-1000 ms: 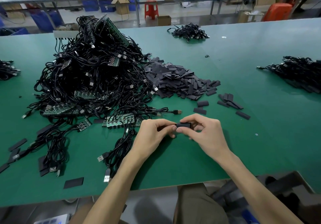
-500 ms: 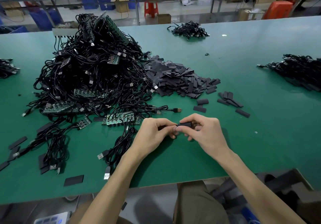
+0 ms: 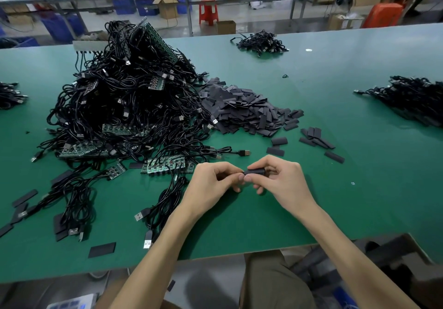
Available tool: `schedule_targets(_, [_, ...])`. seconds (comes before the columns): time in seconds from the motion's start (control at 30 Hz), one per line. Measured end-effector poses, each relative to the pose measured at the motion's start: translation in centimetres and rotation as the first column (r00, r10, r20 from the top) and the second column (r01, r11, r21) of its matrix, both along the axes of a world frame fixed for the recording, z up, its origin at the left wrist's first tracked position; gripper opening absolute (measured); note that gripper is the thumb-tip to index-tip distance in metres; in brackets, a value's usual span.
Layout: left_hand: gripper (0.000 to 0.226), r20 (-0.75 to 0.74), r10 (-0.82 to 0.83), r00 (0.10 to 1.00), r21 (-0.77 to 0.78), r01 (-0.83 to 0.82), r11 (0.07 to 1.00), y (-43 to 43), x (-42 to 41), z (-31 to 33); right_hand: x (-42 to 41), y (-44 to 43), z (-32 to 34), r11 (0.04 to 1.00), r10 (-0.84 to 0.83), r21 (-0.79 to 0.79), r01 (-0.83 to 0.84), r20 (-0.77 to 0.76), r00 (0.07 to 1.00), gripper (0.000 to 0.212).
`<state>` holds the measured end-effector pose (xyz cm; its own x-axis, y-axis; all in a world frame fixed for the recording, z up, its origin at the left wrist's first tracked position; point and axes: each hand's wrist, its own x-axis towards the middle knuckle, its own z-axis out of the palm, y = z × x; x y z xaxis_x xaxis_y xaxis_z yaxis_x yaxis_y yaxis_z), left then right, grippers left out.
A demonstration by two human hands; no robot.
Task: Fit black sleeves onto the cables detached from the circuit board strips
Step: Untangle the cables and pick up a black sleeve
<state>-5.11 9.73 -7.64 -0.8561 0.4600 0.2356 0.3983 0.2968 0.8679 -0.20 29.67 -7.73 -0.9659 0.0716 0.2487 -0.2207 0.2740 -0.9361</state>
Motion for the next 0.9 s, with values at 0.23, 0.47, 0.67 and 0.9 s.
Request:
schedule_targets(0.23, [0.005, -0.065, -0.004, 0.998, -0.032, 0.002, 0.999, 0.19, 0.39, 0.18, -0.47, 0.68, 0.13, 0.990, 0.066, -0.128, -0.056, 0.069, 0.995, 0.016])
schedule_targets(0.47, [0.007, -0.261, -0.005, 0.965, -0.177, -0.042, 0.983, 0.19, 0.81, 0.22, -0.64, 0.71, -0.14, 0.978, 0.117, -0.184, -0.100, 0.082, 0.990, 0.011])
schedule_targets(0.67, [0.010, -0.258, 0.000, 0.966, -0.204, -0.055, 0.977, 0.16, 0.82, 0.15, -0.59, 0.63, -0.20, 0.975, 0.150, -0.178, -0.130, 0.102, 0.983, 0.012])
schedule_targets(0.9, [0.010, -0.239, 0.011, 0.971, -0.218, -0.065, 0.974, 0.25, 0.96, 0.46, -0.51, 0.62, 0.07, 0.974, 0.159, -0.180, -0.137, 0.111, 0.981, 0.014])
